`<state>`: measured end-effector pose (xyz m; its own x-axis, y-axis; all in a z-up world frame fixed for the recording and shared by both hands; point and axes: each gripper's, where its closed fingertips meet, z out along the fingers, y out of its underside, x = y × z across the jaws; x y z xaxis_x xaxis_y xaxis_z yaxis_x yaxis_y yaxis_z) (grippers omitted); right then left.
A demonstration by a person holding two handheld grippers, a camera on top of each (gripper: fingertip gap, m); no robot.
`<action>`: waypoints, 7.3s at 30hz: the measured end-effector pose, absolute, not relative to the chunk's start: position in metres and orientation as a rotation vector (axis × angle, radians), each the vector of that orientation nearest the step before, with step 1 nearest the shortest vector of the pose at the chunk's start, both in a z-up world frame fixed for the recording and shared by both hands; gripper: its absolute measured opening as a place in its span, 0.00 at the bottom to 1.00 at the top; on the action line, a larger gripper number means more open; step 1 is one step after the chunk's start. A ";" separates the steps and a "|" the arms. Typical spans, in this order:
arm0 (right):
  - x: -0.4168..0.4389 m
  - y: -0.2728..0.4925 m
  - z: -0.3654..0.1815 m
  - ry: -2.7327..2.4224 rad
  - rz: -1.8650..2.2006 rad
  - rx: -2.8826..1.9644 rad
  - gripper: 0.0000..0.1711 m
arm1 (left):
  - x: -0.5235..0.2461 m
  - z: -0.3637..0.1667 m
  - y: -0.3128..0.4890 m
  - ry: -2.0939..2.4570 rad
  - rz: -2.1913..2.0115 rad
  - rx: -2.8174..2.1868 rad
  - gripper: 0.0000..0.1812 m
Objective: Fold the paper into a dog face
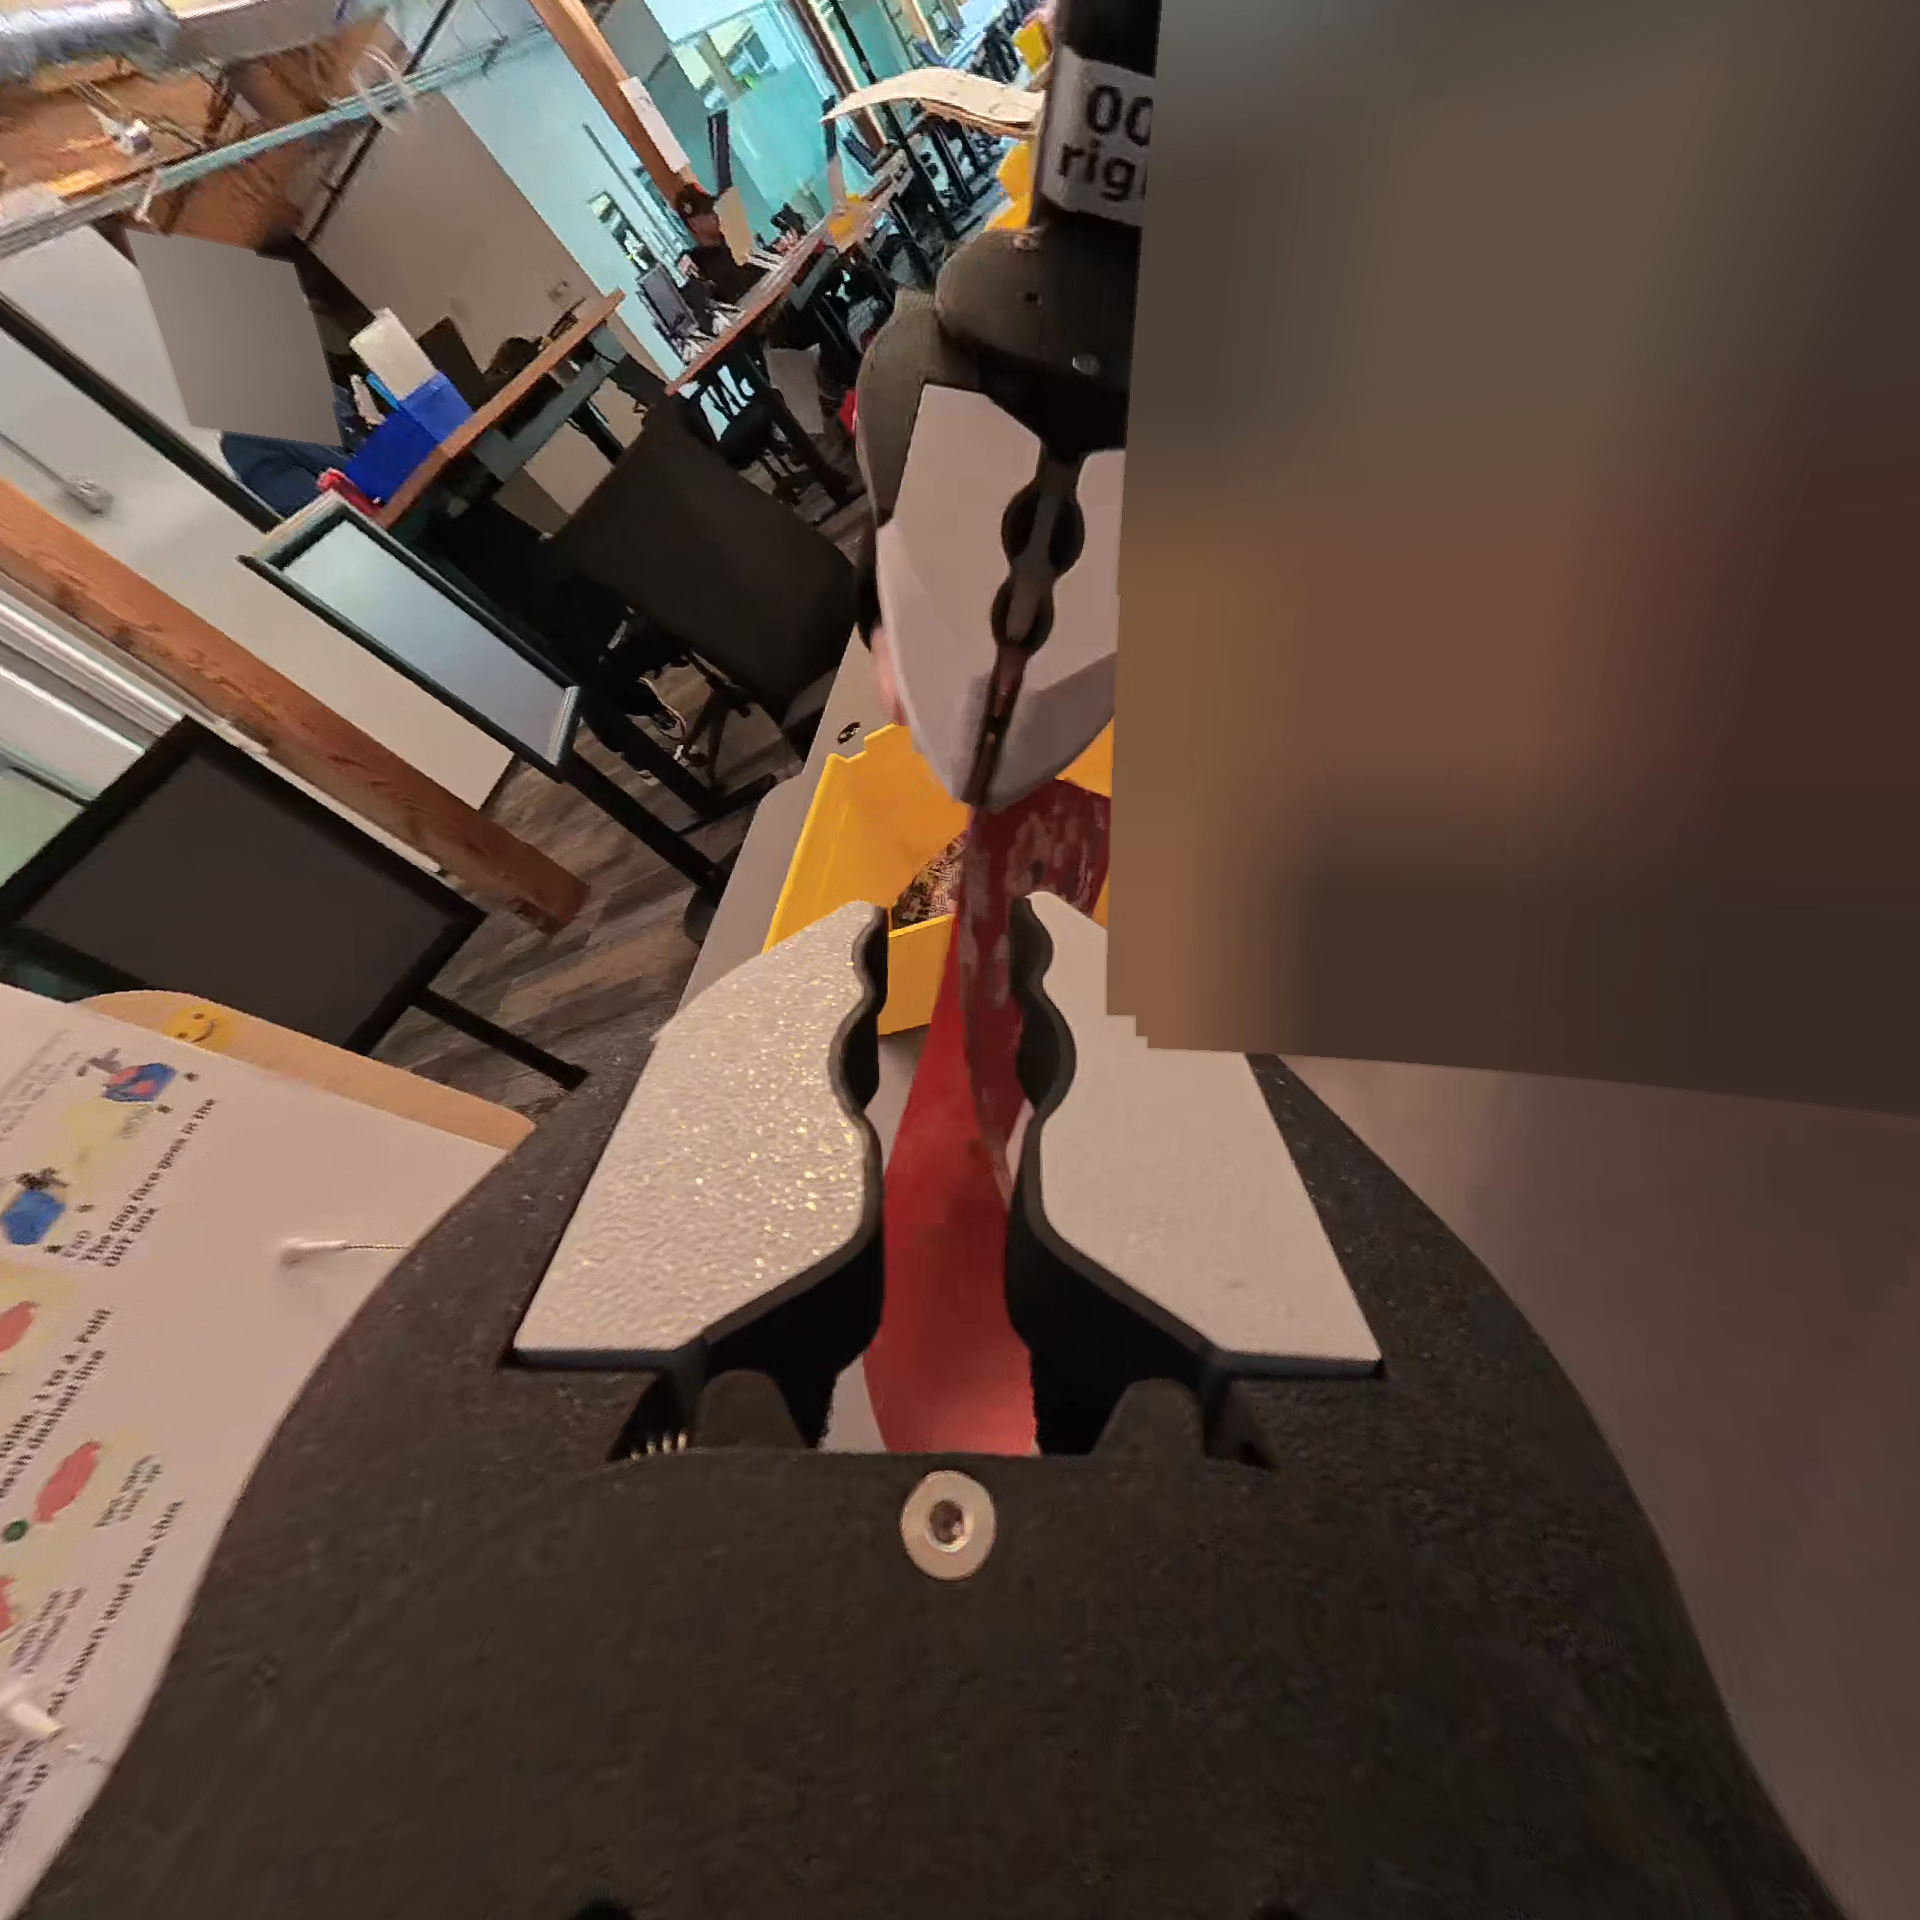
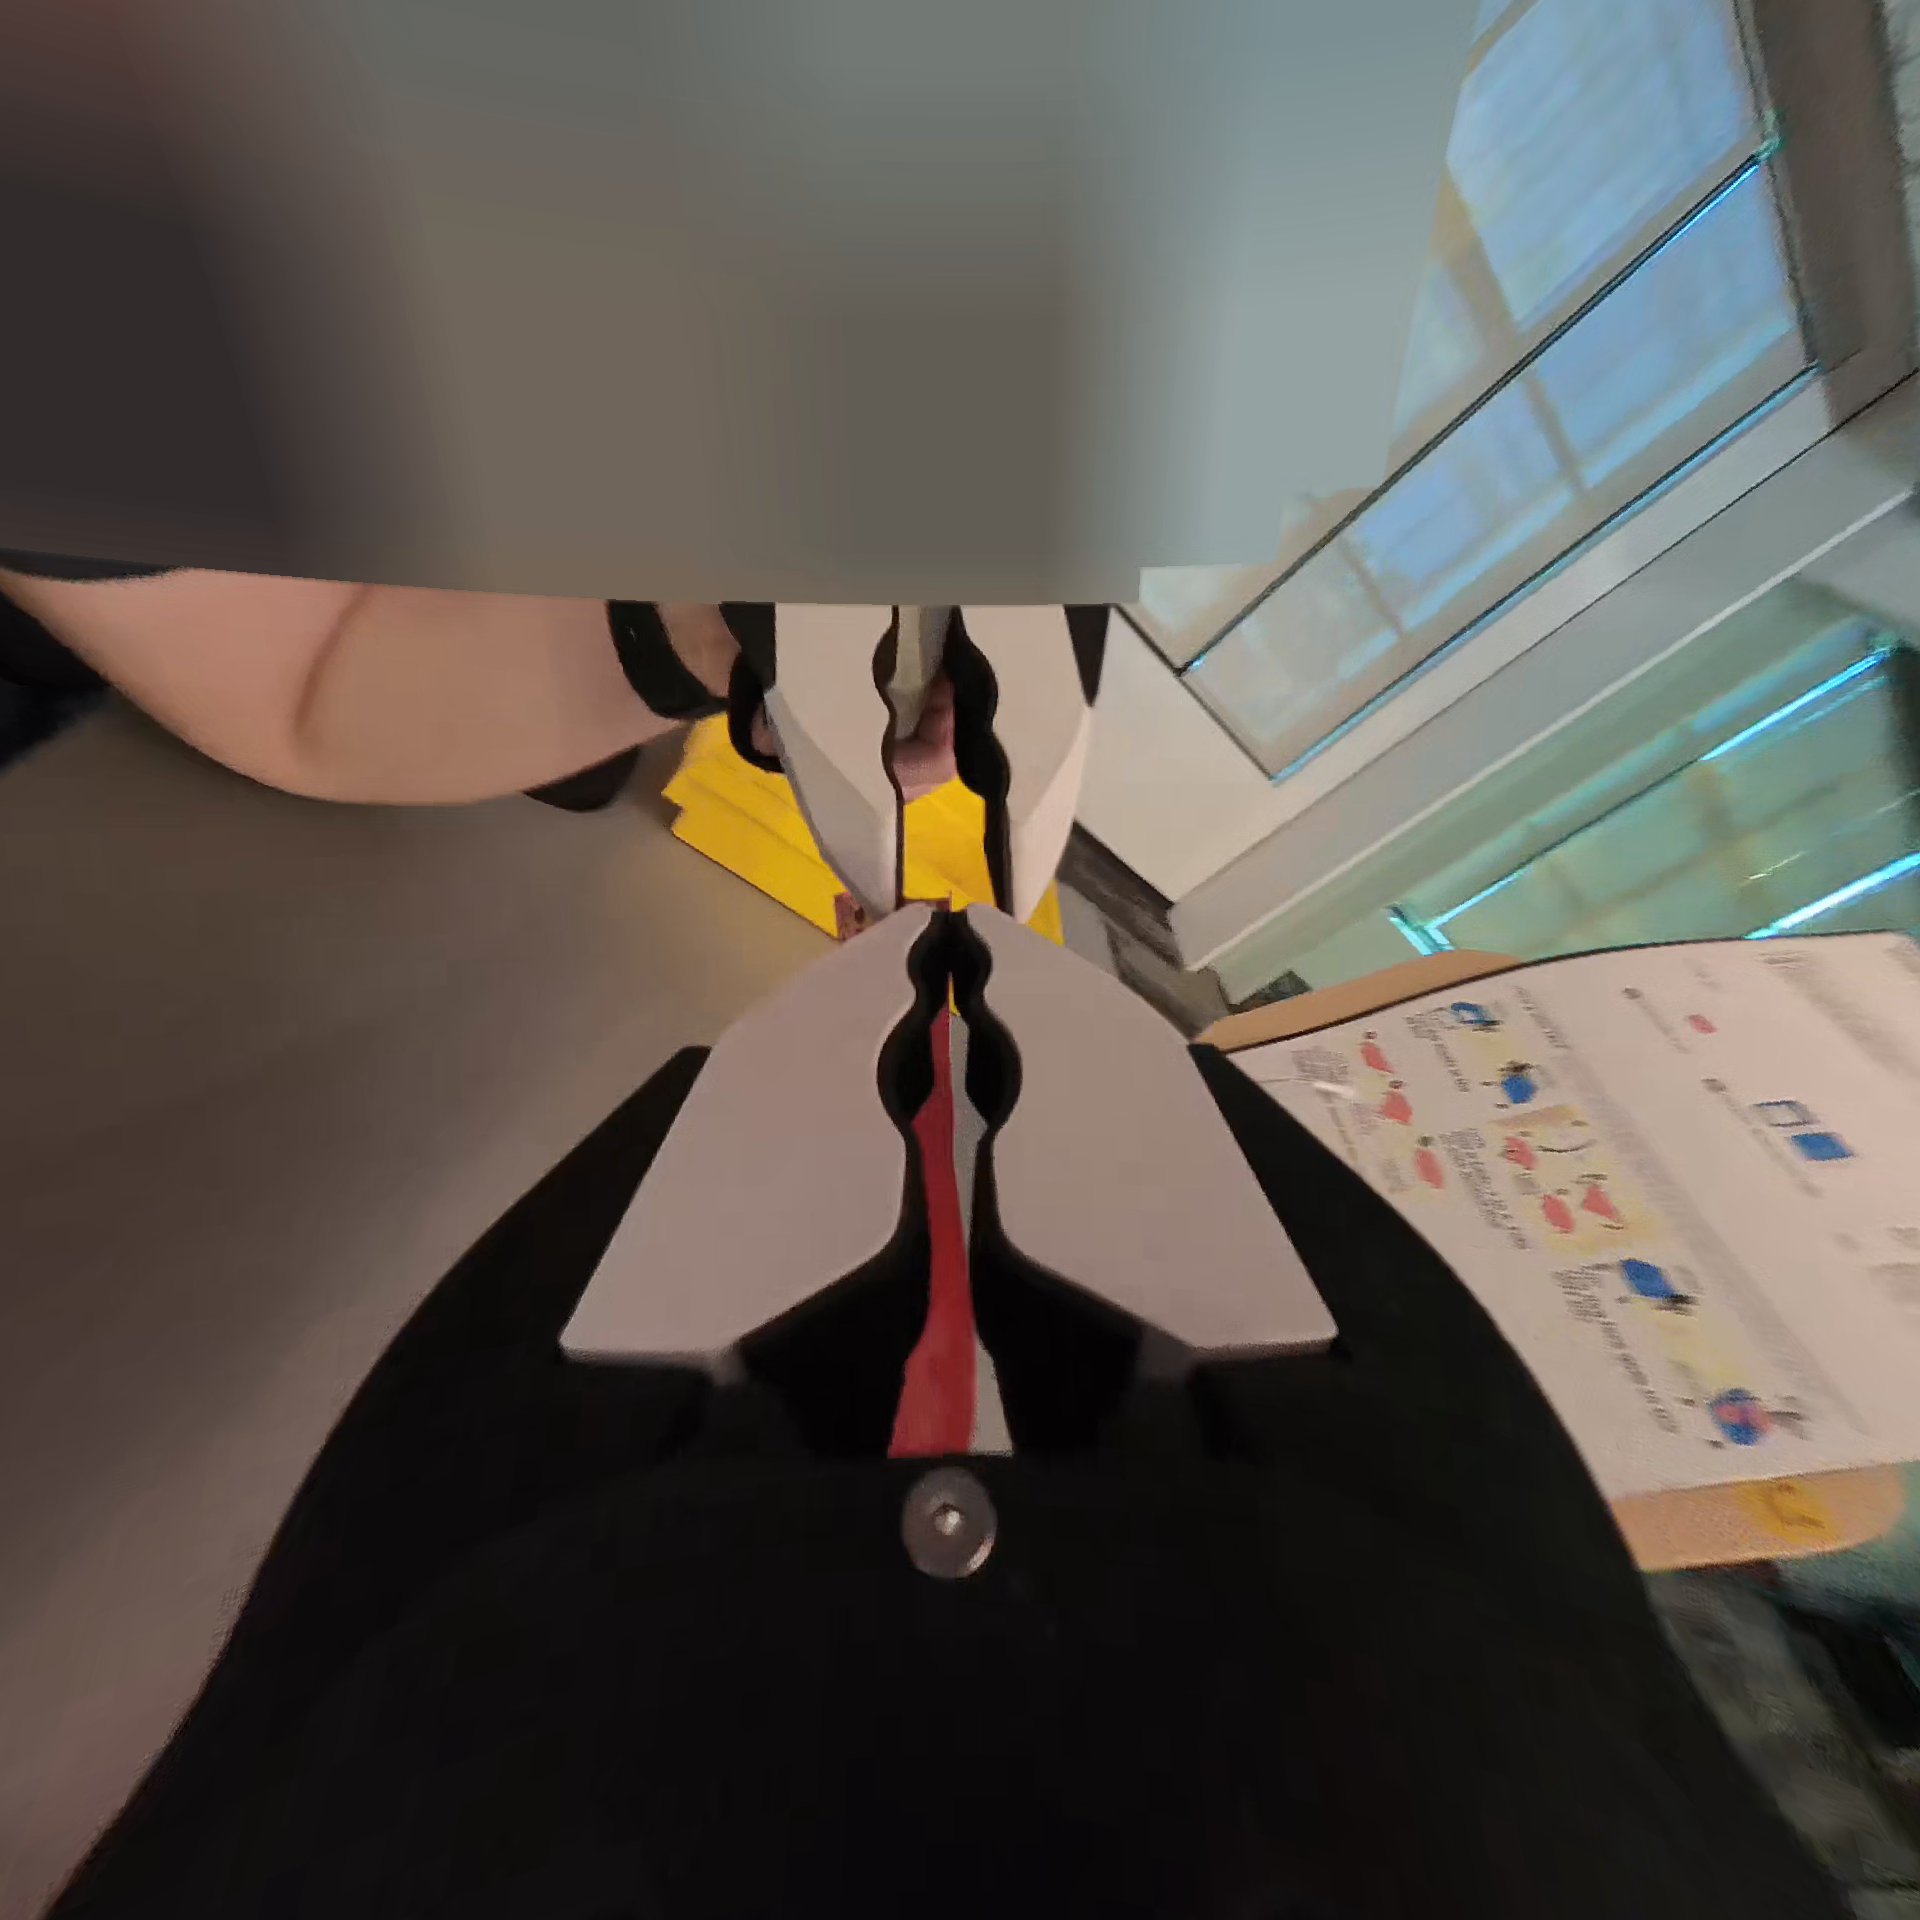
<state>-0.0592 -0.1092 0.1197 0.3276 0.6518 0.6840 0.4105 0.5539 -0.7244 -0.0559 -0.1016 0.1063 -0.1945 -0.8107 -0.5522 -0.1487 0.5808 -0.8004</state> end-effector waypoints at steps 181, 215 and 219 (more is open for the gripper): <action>0.024 -0.057 0.182 -0.229 1.043 -1.041 0.01 | 0.008 0.102 -0.079 0.749 -2.059 -0.953 0.00; 0.048 -0.053 0.183 -0.108 1.031 -1.008 0.01 | 0.016 0.091 -0.099 0.745 -2.071 -0.975 0.00; 0.050 -0.053 0.182 -0.093 1.022 -1.010 0.01 | 0.019 0.088 -0.106 0.771 -2.087 -0.975 0.00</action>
